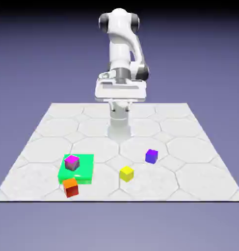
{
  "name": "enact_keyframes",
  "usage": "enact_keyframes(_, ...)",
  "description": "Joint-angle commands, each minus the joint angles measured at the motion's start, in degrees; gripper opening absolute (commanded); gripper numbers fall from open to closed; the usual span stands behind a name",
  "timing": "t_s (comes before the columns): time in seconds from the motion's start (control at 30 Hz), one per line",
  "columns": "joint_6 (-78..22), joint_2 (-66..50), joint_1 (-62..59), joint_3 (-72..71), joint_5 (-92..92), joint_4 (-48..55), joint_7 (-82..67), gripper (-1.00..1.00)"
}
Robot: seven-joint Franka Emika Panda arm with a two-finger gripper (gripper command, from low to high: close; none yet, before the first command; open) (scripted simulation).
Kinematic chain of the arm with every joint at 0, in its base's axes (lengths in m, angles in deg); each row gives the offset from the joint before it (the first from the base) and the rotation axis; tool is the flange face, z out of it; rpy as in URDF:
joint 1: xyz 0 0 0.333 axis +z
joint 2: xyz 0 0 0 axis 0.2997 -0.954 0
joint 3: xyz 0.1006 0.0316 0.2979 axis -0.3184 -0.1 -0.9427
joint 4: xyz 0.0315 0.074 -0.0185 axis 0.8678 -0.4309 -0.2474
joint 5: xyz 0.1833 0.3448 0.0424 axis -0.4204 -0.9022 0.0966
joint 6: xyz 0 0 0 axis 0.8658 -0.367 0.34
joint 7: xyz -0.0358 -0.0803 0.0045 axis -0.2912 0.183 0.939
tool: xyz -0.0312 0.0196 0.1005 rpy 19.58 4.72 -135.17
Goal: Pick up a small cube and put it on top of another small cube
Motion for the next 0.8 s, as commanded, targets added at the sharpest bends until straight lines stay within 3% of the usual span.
enact_keyframes(0.0, -0.44, -0.51, 1.20, 0.75, -0.45, -0.04, -2.50, 0.00)
enact_keyframes(0.77, -10.65, -12.26, 28.87, 17.93, -10.75, -1.06, -59.81, 0.00)
